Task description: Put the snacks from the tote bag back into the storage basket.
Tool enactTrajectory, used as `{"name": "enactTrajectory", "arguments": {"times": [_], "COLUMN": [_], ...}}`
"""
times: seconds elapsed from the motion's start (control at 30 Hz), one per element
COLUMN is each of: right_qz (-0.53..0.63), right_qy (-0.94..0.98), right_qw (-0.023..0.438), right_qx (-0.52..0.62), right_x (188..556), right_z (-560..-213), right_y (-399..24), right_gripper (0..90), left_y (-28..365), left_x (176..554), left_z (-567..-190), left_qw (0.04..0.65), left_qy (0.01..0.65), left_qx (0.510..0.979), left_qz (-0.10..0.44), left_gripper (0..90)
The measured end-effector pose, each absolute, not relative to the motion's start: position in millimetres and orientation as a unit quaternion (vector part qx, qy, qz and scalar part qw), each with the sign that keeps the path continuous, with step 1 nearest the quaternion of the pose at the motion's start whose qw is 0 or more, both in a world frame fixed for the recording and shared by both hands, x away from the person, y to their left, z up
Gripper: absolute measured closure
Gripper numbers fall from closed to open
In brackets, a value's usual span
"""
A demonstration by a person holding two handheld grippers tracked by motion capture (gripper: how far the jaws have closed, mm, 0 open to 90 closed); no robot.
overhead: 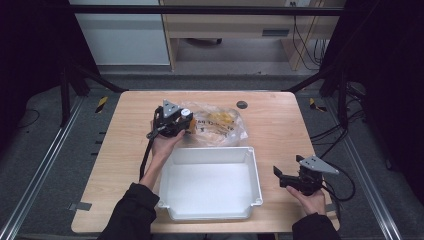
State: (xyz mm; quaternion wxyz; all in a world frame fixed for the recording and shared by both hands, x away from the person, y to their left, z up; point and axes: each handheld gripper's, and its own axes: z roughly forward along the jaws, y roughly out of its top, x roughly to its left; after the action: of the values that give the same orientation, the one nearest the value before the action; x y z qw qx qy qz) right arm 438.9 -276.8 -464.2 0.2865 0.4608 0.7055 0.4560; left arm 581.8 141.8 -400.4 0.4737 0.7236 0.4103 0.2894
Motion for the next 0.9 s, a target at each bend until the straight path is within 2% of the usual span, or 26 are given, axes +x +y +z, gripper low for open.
{"name": "enactTrajectory", "arguments": {"times": [0.37, 0.9], "right_qz": [0.457, 0.457], "right_qy": [0.704, 0.704], "right_qw": [0.288, 0.288], "right_qx": [0.461, 0.462], "right_x": [438.9, 439.4], "right_z": [-464.0, -464.2], "right_y": [-277.7, -278.2], "right_gripper": [5.7, 5.8], "left_y": [144.1, 153.8], "left_x": [584.6, 577.0], "left_z": [-394.9, -375.3], "left_qw": [0.462, 0.482], "left_qy": [0.418, 0.423], "left_qx": [0.730, 0.710], "left_qz": [0.280, 0.290], "left_gripper": [58.8, 58.8]}}
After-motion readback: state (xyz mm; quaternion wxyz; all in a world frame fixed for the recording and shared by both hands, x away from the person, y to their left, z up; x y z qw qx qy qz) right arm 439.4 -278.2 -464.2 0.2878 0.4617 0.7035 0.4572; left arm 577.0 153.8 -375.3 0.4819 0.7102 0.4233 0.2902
